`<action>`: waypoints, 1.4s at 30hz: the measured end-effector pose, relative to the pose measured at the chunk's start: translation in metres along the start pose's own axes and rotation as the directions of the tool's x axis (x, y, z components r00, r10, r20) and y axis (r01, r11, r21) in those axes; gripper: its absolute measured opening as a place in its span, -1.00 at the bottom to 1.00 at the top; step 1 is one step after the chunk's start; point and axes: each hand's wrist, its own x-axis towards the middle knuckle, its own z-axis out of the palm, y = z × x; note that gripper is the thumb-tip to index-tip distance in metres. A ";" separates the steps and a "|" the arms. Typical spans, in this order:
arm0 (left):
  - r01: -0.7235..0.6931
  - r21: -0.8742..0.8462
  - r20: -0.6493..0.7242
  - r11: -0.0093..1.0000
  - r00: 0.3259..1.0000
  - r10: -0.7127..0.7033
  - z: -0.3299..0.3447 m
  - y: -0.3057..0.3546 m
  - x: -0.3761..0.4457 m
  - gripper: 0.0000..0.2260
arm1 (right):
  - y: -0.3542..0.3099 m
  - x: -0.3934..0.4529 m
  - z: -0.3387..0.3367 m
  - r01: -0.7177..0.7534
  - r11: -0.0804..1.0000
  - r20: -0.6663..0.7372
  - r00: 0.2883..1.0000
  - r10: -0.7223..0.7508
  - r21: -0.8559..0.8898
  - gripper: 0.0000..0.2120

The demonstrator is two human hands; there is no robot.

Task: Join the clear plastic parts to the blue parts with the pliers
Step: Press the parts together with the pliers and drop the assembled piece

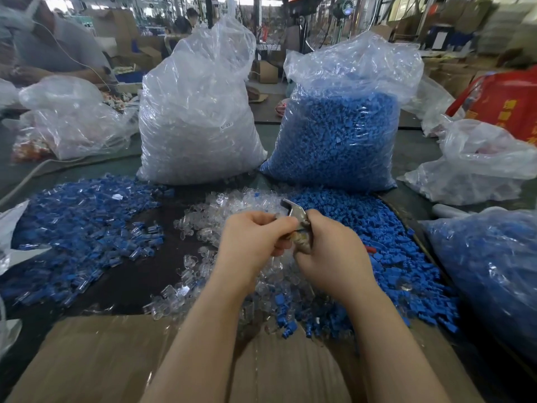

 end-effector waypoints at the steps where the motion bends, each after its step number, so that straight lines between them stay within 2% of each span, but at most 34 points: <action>1: -0.008 -0.023 -0.042 1.000 0.999 0.007 -0.002 0.001 0.000 -0.90 | 0.001 0.000 0.000 0.010 0.999 0.015 1.000 -0.010 -0.032 -0.76; 4: -0.046 -0.071 -0.140 0.996 0.990 0.036 -0.012 0.001 0.003 -0.87 | 0.007 -0.001 -0.002 -0.043 0.992 0.058 0.997 0.051 -0.117 -0.59; 7: -0.049 -0.088 -0.124 0.995 0.992 0.038 -0.021 0.000 0.006 -0.80 | 0.010 -0.001 -0.003 -0.091 0.992 0.068 0.993 0.097 -0.085 -0.62; 9: -0.063 0.002 -0.046 0.998 0.997 0.063 -0.027 -0.002 0.008 -0.76 | 0.008 -0.001 -0.002 -0.133 0.989 0.068 0.988 0.137 -0.063 -0.71; 11: -0.085 0.190 -0.072 0.978 0.992 0.100 -0.035 -0.007 0.012 -0.78 | 0.010 0.000 -0.002 -0.233 0.971 0.063 0.970 0.236 -0.048 -0.76; 13: -0.045 0.471 -0.211 0.881 0.964 0.162 -0.051 -0.014 0.018 -0.81 | 0.017 -0.001 -0.004 -0.350 0.936 0.029 0.936 0.351 -0.035 -0.79; 15: 0.070 0.686 -0.294 0.724 0.937 0.188 -0.071 -0.021 0.023 -0.75 | 0.025 -0.002 -0.005 -0.448 0.894 -0.014 0.894 0.447 -0.033 -0.79; 19: 0.235 0.853 -0.296 0.465 0.953 0.061 -0.096 -0.036 0.033 -0.60 | 0.036 -0.004 -0.008 -0.620 0.769 -0.071 0.783 0.617 -0.153 -0.67; 21: 0.246 0.866 -0.261 0.435 0.965 -0.025 -0.098 -0.042 0.035 -0.57 | 0.041 -0.007 -0.007 -0.656 0.722 -0.061 0.748 0.661 -0.219 -0.60; 24: 0.219 0.862 -0.208 0.458 0.975 -0.074 -0.097 -0.047 0.037 -0.55 | 0.044 -0.009 -0.005 -0.660 0.705 -0.008 0.731 0.682 -0.260 -0.58; 29: 0.122 0.743 -0.172 0.658 0.985 0.011 -0.087 -0.047 0.033 -0.69 | 0.038 -0.006 -0.001 -0.602 0.765 0.065 0.775 0.629 -0.230 -0.82; 32: 0.117 0.671 -0.177 0.732 0.984 0.005 -0.086 -0.044 0.031 -0.70 | 0.035 -0.006 0.003 -0.581 0.791 0.074 0.795 0.602 -0.193 -0.82; 37: 0.114 0.689 -0.150 0.716 0.989 -0.013 -0.085 -0.044 0.032 -0.56 | 0.039 -0.005 0.004 -0.571 0.799 0.067 0.805 0.590 -0.189 -0.88; 42: 0.069 0.637 -0.129 0.768 0.991 0.018 -0.084 -0.045 0.033 -0.79 | 0.044 -0.004 0.007 -0.543 0.835 0.138 0.823 0.550 -0.088 -0.96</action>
